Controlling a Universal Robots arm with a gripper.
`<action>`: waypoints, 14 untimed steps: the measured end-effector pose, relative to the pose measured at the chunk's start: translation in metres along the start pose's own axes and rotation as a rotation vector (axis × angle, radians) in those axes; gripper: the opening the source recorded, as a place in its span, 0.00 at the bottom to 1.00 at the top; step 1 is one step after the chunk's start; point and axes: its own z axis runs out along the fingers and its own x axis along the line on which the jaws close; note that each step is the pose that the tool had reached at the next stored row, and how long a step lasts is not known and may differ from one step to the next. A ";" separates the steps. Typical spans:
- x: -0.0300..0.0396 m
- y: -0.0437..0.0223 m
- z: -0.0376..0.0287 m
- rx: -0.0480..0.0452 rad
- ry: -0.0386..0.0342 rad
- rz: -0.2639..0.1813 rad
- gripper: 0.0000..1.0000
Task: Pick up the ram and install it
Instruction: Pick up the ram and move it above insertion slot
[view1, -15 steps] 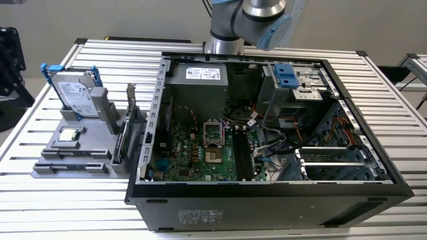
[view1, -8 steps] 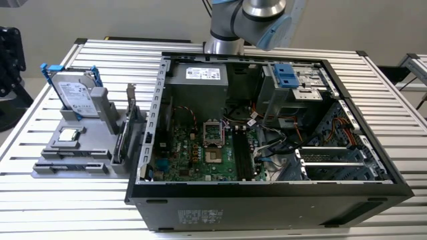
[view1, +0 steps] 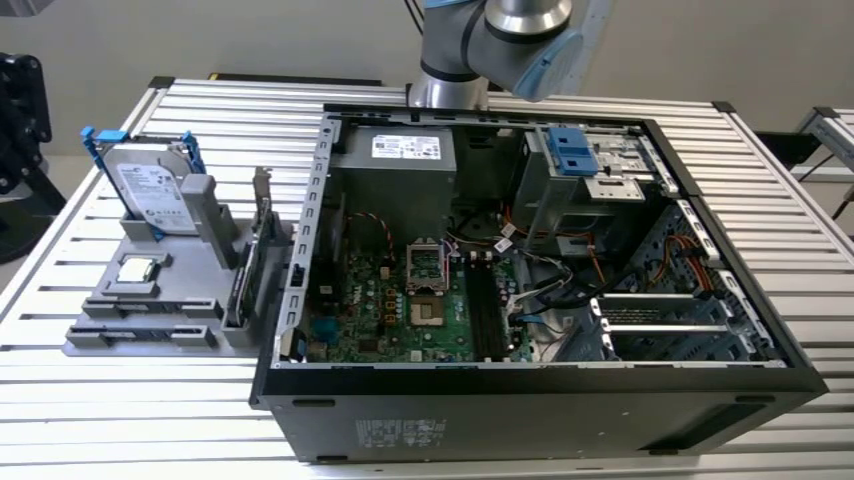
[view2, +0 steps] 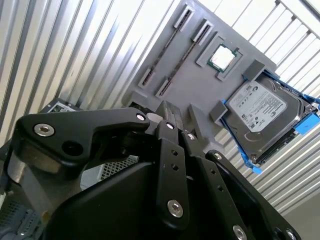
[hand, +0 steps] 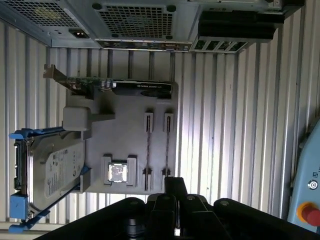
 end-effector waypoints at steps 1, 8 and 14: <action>0.0000 0.0000 0.0000 0.0000 0.0000 0.000 1.00; 0.0000 0.0000 0.0000 0.0002 0.0000 0.000 1.00; 0.0000 0.0000 0.0001 0.0003 -0.0001 0.000 1.00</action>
